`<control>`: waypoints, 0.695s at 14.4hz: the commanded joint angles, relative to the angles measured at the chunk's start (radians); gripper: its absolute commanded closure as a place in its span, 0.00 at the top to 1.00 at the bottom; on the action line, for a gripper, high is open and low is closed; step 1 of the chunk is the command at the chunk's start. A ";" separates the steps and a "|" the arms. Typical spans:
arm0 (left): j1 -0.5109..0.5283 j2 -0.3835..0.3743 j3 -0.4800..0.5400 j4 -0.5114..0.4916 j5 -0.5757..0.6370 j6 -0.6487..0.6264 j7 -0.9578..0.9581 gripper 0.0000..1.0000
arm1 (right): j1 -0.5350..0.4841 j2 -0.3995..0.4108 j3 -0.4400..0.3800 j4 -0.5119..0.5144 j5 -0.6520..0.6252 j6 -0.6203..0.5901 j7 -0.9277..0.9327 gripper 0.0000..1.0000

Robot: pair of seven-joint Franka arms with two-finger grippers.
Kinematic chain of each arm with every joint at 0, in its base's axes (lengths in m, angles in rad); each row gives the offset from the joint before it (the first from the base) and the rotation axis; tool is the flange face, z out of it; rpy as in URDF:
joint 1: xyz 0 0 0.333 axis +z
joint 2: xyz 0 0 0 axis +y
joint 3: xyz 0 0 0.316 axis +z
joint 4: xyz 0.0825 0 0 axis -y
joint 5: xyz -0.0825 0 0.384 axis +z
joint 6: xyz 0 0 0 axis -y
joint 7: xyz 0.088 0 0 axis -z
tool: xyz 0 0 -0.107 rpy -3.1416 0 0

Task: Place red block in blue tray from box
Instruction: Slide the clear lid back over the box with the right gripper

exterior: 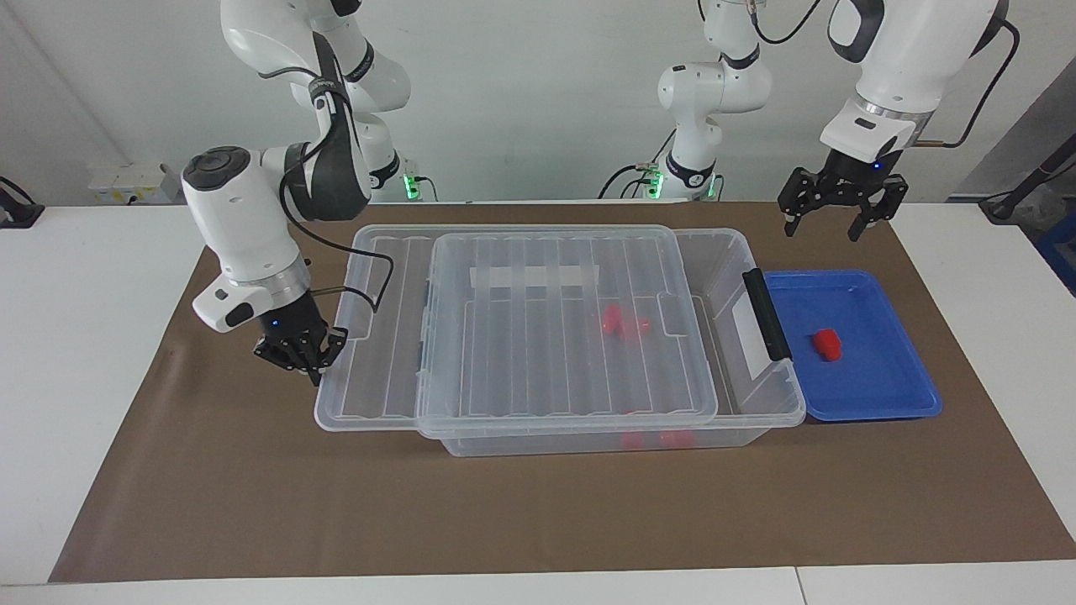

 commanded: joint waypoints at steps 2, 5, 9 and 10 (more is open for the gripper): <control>-0.022 0.062 0.020 0.081 -0.006 -0.020 0.002 1.00 | 0.054 -0.008 0.004 -0.006 0.024 -0.035 0.017 0.00; -0.023 0.139 0.023 0.200 -0.003 -0.094 0.002 1.00 | 0.083 -0.009 0.004 -0.006 0.024 -0.041 0.074 0.00; -0.023 0.148 0.023 0.206 -0.001 -0.091 0.002 1.00 | 0.132 -0.015 0.004 -0.014 0.024 -0.041 0.146 0.00; -0.023 0.154 0.023 0.212 -0.006 -0.098 0.004 1.00 | 0.140 -0.017 0.004 -0.021 0.024 -0.041 0.163 0.00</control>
